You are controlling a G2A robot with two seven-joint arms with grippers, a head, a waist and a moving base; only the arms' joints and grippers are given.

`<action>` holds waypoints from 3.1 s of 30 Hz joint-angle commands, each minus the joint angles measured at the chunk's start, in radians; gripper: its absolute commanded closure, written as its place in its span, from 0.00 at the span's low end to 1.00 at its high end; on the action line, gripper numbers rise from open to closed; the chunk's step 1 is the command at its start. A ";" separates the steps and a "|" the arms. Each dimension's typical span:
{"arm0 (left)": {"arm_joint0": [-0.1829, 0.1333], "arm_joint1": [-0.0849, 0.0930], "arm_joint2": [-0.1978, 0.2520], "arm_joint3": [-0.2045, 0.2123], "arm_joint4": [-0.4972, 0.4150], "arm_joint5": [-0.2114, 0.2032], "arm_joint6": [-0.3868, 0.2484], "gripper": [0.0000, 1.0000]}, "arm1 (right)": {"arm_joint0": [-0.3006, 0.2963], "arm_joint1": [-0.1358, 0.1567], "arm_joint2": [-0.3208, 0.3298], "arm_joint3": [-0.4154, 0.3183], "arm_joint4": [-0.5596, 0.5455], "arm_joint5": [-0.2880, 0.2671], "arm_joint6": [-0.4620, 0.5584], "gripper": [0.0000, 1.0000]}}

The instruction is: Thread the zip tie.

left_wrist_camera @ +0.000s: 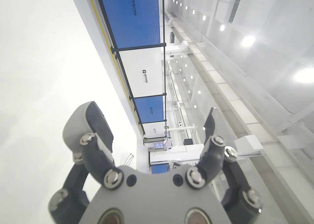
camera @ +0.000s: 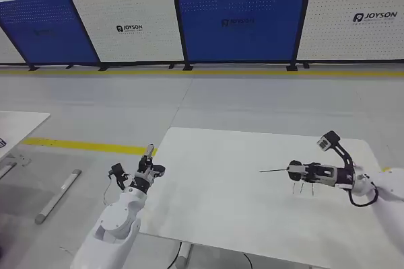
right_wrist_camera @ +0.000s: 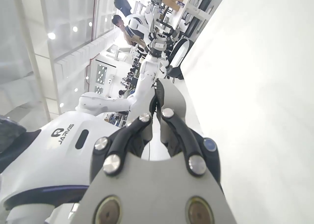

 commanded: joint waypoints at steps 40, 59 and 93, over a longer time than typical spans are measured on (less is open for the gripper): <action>-0.044 -0.022 0.182 -0.081 -0.162 0.172 -0.113 0.00 | 0.061 -0.051 -0.076 0.085 0.009 0.000 -0.034 1.00; -0.063 -0.039 0.331 0.014 -0.081 -0.091 -0.210 0.00 | -0.016 -0.106 -0.124 0.000 -0.120 0.000 -0.224 1.00; -0.063 -0.039 0.331 0.014 -0.081 -0.091 -0.210 0.00 | -0.192 -0.108 0.079 -0.012 -0.053 0.001 -0.074 1.00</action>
